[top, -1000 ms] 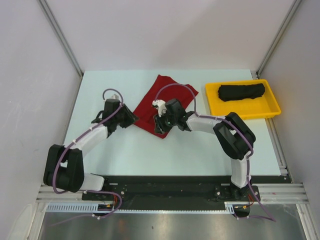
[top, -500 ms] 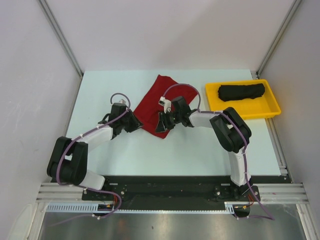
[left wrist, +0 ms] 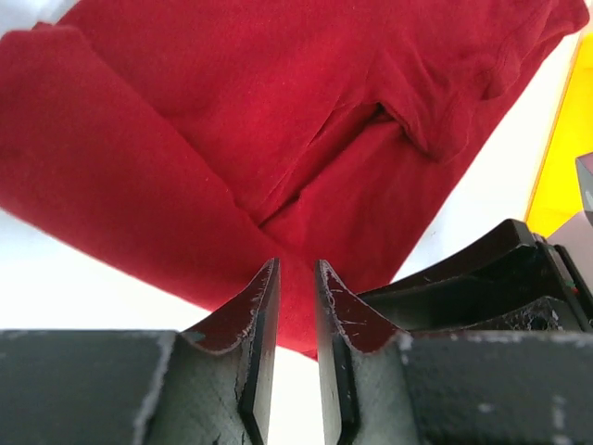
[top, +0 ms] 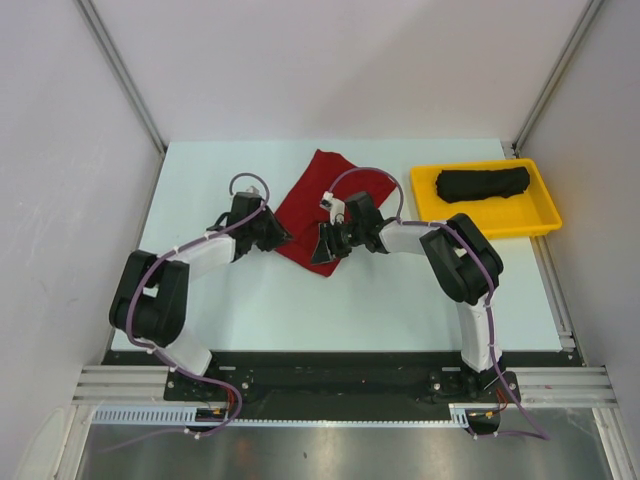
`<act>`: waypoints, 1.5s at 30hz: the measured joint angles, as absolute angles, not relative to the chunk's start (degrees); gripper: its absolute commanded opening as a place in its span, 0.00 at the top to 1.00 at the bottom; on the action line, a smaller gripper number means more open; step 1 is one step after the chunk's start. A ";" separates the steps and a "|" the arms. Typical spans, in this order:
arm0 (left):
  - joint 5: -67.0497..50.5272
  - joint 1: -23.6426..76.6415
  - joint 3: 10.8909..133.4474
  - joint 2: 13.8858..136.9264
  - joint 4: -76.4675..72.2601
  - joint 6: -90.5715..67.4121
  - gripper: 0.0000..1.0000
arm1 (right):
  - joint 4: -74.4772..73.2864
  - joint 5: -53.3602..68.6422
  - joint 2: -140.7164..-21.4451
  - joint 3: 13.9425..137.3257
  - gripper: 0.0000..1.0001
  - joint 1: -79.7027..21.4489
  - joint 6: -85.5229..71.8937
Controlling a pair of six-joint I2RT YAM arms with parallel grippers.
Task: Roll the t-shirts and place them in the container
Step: Roll the T-shirt to the center of the board.
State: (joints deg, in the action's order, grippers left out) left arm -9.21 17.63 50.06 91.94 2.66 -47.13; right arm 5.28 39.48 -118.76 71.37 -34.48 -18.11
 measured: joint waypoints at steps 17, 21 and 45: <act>-7.86 17.67 47.90 83.09 5.65 -47.16 0.70 | 5.21 38.87 -118.76 71.37 0.77 -34.26 -19.53; -7.62 17.69 43.29 78.74 5.34 -48.12 0.77 | 5.28 38.87 -118.76 71.37 0.79 -33.95 -20.12; -7.38 19.75 50.19 92.64 5.10 -49.74 0.82 | 3.92 36.40 -118.45 71.37 0.46 -32.86 -21.30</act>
State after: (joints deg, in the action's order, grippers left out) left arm -7.38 19.75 50.19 92.64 5.10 -49.74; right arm 3.92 36.40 -118.45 71.37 -32.86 -21.30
